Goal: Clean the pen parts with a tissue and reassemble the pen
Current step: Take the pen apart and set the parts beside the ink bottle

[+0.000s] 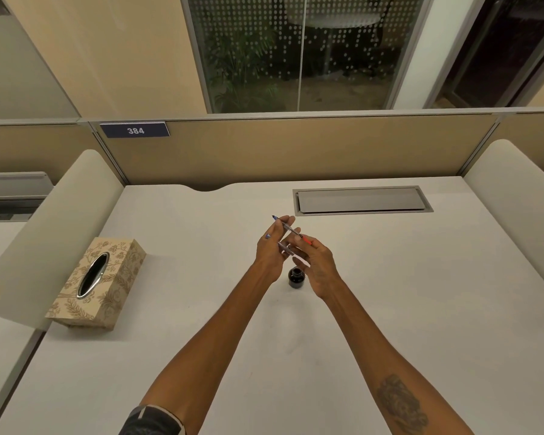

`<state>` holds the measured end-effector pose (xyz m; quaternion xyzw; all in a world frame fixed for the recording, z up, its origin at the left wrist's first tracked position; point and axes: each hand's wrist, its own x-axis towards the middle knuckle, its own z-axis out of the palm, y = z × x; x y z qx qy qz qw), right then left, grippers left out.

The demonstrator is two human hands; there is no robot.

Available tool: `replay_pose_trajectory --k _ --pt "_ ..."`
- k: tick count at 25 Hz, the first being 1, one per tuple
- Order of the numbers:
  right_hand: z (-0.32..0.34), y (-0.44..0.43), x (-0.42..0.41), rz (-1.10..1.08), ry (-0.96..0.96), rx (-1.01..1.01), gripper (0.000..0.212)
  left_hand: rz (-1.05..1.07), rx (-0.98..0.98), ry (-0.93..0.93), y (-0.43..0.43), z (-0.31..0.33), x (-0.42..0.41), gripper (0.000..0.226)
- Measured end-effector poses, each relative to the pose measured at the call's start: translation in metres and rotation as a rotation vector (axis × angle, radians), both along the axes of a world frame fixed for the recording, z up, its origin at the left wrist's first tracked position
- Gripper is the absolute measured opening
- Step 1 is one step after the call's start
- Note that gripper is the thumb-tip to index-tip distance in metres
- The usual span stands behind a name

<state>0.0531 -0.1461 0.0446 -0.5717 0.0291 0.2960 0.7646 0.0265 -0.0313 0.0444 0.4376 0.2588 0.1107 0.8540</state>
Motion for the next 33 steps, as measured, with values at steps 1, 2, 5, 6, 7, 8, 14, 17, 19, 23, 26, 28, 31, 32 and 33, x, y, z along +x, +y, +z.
replay_pose_trajectory --k 1,2,5,6,7,8,14,17,19,23,26,28,31,32,33 --pt "-0.002 -0.003 0.0 -0.034 0.007 0.02 0.023 -0.001 -0.017 0.002 -0.001 -0.002 0.0 0.028" --pt "-0.004 -0.006 0.001 -0.067 0.024 0.049 0.021 -0.006 -0.039 0.002 -0.002 -0.004 -0.001 0.027" --pt "-0.007 -0.011 0.001 -0.168 0.069 0.133 0.02 -0.029 -0.097 -0.002 -0.008 -0.006 -0.003 0.027" --pt "-0.008 -0.012 0.002 -0.203 0.067 0.136 0.02 -0.039 -0.11 -0.002 -0.01 -0.006 -0.003 0.028" --pt "-0.008 -0.012 0.002 -0.241 0.062 0.129 0.018 -0.054 -0.11 0.002 -0.012 -0.005 -0.002 0.03" --pt "-0.008 -0.013 0.004 -0.283 0.057 0.115 0.017 -0.069 -0.102 0.01 -0.013 -0.006 -0.002 0.033" --pt "-0.011 -0.031 0.027 -0.418 -0.056 -0.091 0.019 -0.03 0.055 0.182 -0.005 -0.026 -0.01 0.033" --pt "-0.013 -0.041 0.032 -0.381 -0.198 -0.281 0.018 0.069 0.248 0.311 0.005 -0.038 -0.017 0.03" --pt "-0.018 -0.044 0.034 -0.321 -0.314 -0.427 0.017 0.044 0.351 0.372 0.012 -0.049 -0.018 0.032" --pt "-0.026 -0.044 0.034 -0.204 -0.468 -0.655 0.022 -0.029 0.472 0.445 0.016 -0.057 -0.018 0.027" --pt "-0.027 -0.041 0.033 -0.136 -0.523 -0.729 0.021 -0.058 0.611 0.404 0.014 -0.062 -0.018 0.027" --pt "-0.027 -0.038 0.032 -0.084 -0.554 -0.773 0.019 -0.089 0.709 0.376 0.014 -0.067 -0.019 0.029" --pt "-0.028 -0.033 0.031 -0.026 -0.597 -0.837 0.015 -0.138 0.824 0.399 0.016 -0.077 -0.02 0.028" --pt "-0.028 -0.032 0.03 -0.006 -0.614 -0.849 0.015 -0.158 0.858 0.414 0.016 -0.08 -0.02 0.028" --pt "-0.028 -0.031 0.029 0.016 -0.632 -0.861 0.016 -0.179 0.886 0.42 0.016 -0.081 -0.021 0.027"
